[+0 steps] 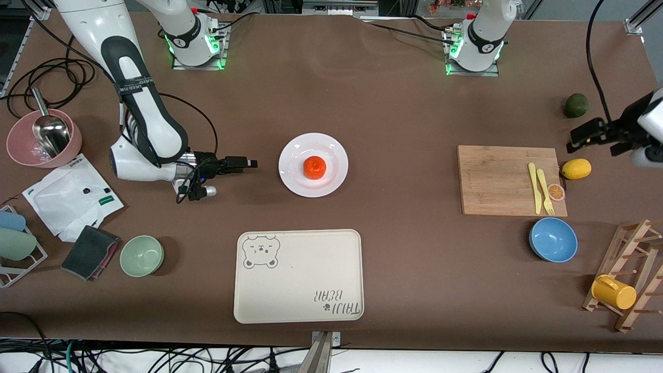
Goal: Place orange and plate with both arms
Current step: 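Withdraw the left gripper while the right gripper reaches toward the plate, then grasp the plate rim with the right gripper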
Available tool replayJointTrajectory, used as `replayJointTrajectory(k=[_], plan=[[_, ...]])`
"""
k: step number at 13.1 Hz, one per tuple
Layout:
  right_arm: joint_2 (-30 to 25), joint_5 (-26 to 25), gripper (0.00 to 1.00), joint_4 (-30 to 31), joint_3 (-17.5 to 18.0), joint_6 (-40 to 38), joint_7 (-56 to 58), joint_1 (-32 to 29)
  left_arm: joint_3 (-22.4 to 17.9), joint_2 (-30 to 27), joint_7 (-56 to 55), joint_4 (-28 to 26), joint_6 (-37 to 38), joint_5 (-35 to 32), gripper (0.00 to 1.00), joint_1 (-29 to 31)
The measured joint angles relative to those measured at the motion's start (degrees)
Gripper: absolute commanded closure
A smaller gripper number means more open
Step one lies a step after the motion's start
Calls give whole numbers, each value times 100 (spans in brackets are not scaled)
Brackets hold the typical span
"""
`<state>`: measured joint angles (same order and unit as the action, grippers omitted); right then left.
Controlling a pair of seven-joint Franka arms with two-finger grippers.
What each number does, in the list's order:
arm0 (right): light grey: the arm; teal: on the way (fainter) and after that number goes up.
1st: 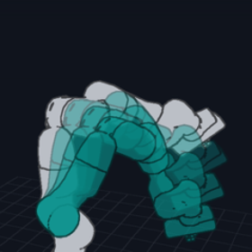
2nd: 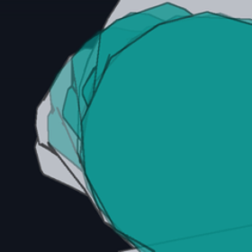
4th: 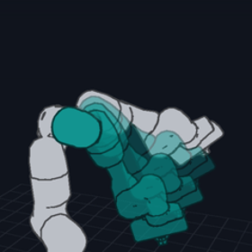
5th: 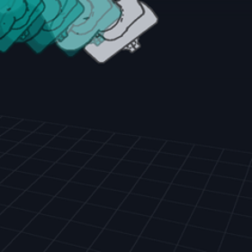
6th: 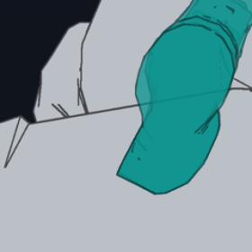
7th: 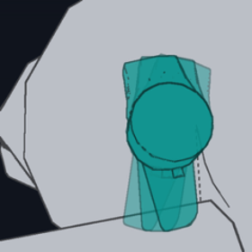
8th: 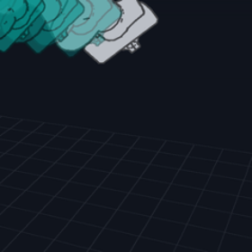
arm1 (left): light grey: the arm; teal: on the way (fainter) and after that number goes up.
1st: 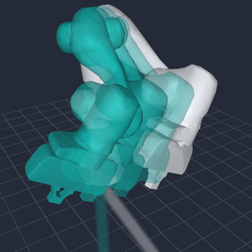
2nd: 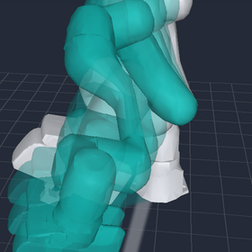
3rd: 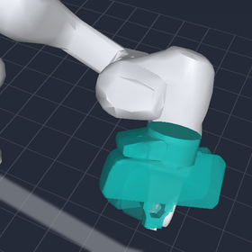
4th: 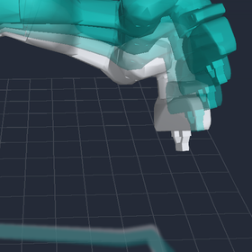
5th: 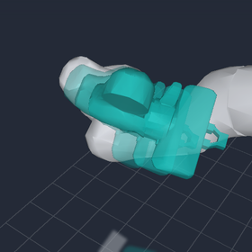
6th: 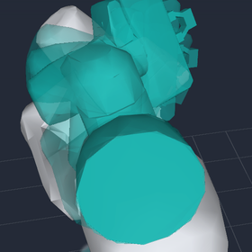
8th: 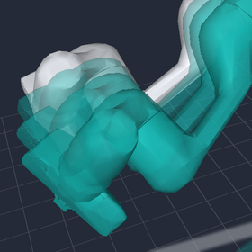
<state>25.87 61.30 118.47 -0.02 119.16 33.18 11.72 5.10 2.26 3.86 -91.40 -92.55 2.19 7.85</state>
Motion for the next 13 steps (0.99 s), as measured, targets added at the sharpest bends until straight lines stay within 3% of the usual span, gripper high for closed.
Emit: replayJointTrajectory(k=[7, 13], plan=[[446, 1503, 0, 81, 81, 183, 1069, 286, -47, -159, 3, -198, 113, -342, 0, -194], [649, 1757, 0, -42, 85, 456, 1081, 610, -47, -132, 4, -196, 173, -343, 0, -200]])
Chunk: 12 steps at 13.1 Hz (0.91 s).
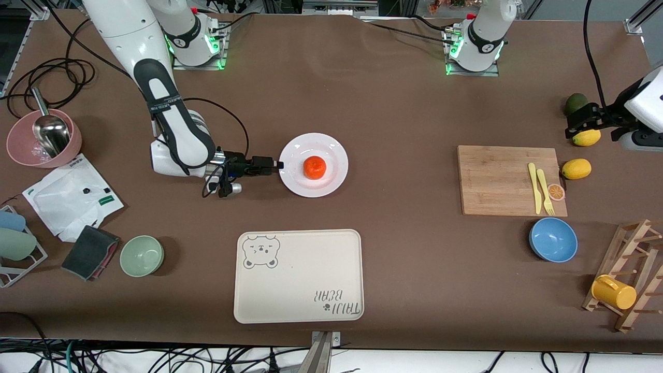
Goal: Place orange and plate with both arms
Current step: 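Grasp the plate rim with the right gripper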
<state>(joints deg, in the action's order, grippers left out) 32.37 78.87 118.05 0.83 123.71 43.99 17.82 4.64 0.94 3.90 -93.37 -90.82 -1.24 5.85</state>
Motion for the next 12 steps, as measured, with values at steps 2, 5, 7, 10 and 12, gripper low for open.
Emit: replayJointTrajectory(k=[2, 5, 7, 10, 12], plan=[[59, 112, 1, -54, 0, 17, 2, 48, 0, 0, 0, 2, 119, 0, 0, -4], [127, 169, 8, -93, 1, 49, 2, 134, 0, 0, 0, 3, 167, 0, 0, -6], [147, 174, 23, -93, 0, 57, 57, 150, 0, 0, 0, 3, 173, 0, 0, -11], [177, 178, 36, -93, 0, 64, 168, 154, 0, 0, 1, 3, 176, 0, 0, -11], [182, 179, 49, -94, 0, 76, 178, 156, 0, 0, 1, 3, 177, 0, 0, -11]])
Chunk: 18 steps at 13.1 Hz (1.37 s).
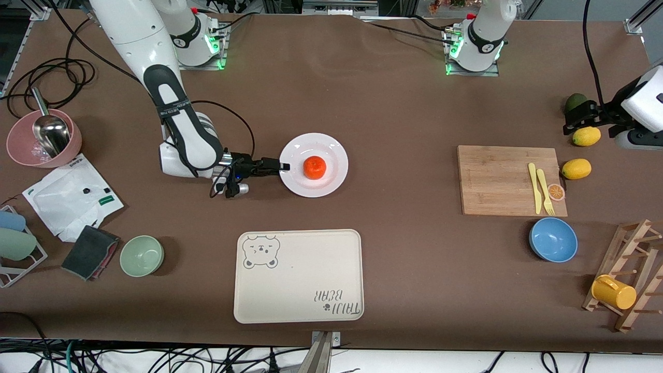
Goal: Place orange and plate with both arms
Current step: 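Grasp the plate rim with the right gripper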
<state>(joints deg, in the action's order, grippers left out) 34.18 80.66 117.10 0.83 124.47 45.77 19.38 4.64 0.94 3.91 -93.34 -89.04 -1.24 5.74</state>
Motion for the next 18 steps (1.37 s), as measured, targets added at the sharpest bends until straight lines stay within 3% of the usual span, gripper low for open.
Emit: replayJointTrajectory(k=[4, 7, 8, 18], plan=[[0, 1, 70, -14, 0, 21, 59, 30, 0, 0, 0, 0, 1, 0, 0, -4], [47, 1, 96, -16, 0, 35, 317, 33, 0, 0, 0, 3, 1, 0, 0, -5], [87, 1, 100, -23, -1, 37, 464, 32, 0, 0, 0, 5, 1, 0, 0, -5], [168, 64, 100, -174, -16, -2, 763, -6, 0, 0, 0, 8, 15, 0, 0, -8]])
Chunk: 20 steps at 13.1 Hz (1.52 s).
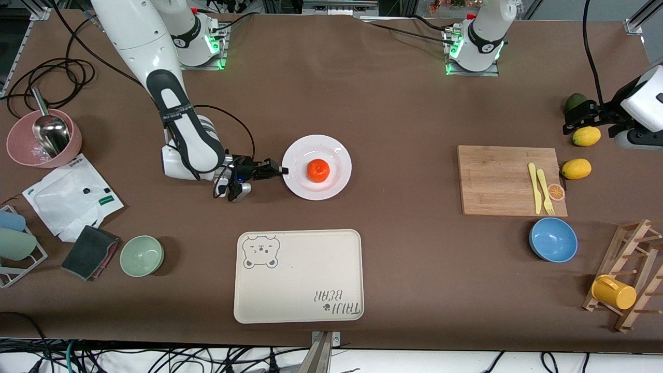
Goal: Place orange and plate with both arms
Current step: 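Grasp the plate rim with the right gripper, then slide the plate with the right gripper onto the bear tray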
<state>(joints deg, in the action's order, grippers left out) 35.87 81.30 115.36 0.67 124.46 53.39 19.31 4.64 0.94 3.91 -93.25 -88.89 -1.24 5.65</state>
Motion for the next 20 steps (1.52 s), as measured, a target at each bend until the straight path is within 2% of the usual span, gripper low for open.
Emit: replayJointTrajectory(k=[5, 10, 14, 17, 20], plan=[[1, 151, 100, -268, -64, 6, -341, -78, 0, 0, 0, 2, 0, 0, 0, -1], [-25, 155, 100, -828, -228, 14, -978, -149, 0, 0, 0, 3, 0, 0, 0, -3], [32, 157, 100, -1369, -264, 17, -1137, -439, 0, 0, 0, 5, 1, 0, 0, -7], [394, 157, 100, -1959, -275, 27, -1334, -655, 0, 0, 0, 15, 1, 0, 0, -7], [1007, 169, 100, -2597, -276, 66, -1447, -844, 0, 0, 0, 18, 1, 0, 0, -8]])
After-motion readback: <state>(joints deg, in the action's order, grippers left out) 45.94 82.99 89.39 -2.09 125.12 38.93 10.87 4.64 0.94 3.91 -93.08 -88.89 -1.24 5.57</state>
